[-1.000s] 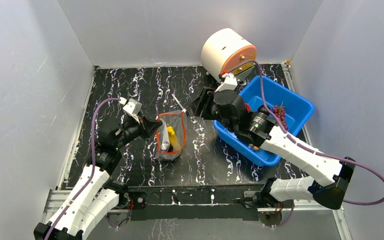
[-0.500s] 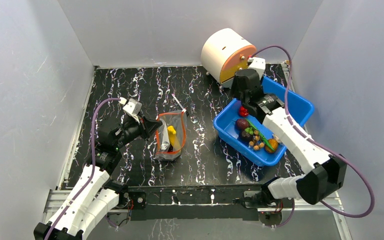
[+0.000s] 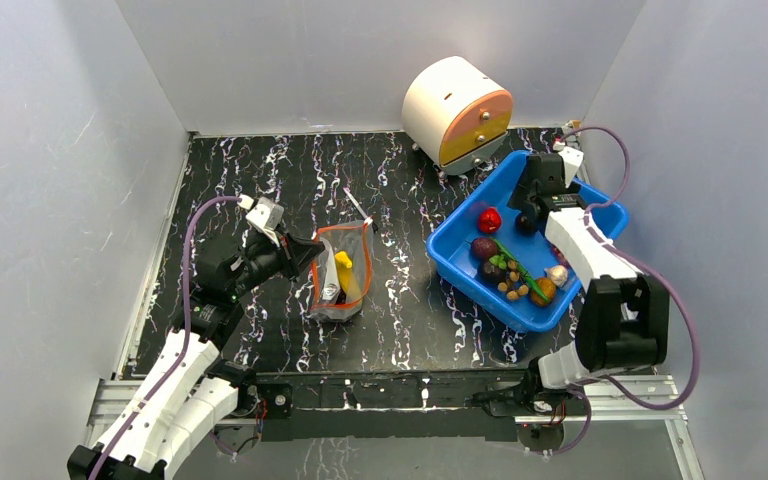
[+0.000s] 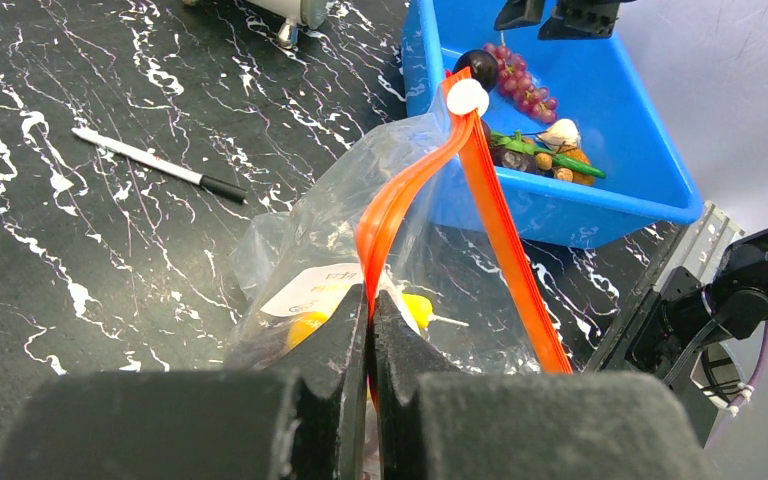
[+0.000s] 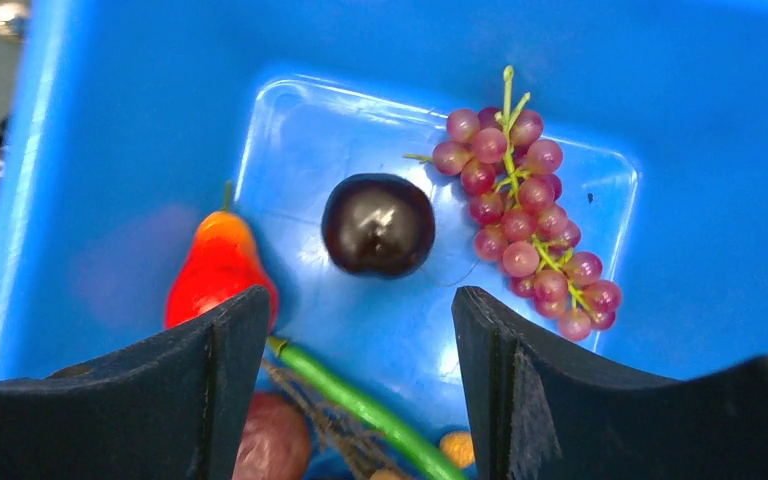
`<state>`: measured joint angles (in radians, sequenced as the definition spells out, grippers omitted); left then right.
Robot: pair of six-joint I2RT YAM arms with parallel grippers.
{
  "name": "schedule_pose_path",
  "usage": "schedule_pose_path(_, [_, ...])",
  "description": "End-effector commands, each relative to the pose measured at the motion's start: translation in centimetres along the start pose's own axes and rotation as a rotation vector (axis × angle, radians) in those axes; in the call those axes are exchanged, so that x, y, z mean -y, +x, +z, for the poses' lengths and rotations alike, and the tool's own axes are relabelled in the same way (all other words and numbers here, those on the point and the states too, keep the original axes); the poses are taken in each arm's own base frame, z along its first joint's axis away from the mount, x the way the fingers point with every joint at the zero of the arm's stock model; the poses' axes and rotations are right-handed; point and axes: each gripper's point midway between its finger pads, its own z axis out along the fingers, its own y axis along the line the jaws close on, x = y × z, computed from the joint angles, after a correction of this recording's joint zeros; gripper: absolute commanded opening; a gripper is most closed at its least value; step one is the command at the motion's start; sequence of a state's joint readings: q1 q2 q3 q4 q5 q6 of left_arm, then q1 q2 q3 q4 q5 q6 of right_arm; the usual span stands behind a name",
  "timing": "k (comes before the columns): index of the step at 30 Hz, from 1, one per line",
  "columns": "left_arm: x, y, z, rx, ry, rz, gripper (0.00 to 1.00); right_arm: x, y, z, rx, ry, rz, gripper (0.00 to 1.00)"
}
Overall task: Place the food in the zip-top bag and seal the zipper
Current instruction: Pick up the fake fruit from the bin.
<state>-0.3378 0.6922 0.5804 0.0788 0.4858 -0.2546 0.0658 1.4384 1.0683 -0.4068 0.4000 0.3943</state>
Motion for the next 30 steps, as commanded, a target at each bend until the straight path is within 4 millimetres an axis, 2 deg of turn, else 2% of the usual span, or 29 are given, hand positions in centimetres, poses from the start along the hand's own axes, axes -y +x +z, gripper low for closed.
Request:
schedule_pose_path(1, [1.2,-2.4,-0.4,0.058,0.028,0.042,0.0,-0.4,-1.9,2.0,0.065,-0.015,0.021,0.68])
schedule_pose_path(6, [1.2,-2.4,-0.4,0.06,0.035,0.04,0.0,-0.8,-0.6,4.0,0.024,-0.03,-0.034,0.79])
schedule_pose_path(9, [1.2,-2.4,-0.5,0.061,0.032,0.043,0.0,-0.9,0.1,5.0,-0.007,-0.042,-0.045,0.81])
schedule_pose_path(13, [1.3,-2.5,-0.6,0.064,0.033,0.051,0.0,0.5,1.3,6.2,-0.042,0.032,-0.084,0.82])
schedule_pose_path(16, [1.4,-2.6,-0.7,0.068,0.035,0.055,0.0,1.0,1.8,6.6,-0.051,0.053,-0.106,0.86])
schedule_pose_path(19, [1.5,-2.5,-0.6,0.065,0.044,0.051,0.0,0.5,2.0,7.0,-0.056,0.027,-0.116,0.86])
schedule_pose_path(21, [1.5,-2.6,-0.6,0.067,0.044,0.051,0.0,1.4,2.0,7.6,-0.064,0.04,-0.109,0.84])
schedule_pose_path(30, [1.4,-2.5,-0.6,0.065,0.038,0.049,0.0,1.3,3.1,8.8,-0.1,0.019,-0.139,0.79])
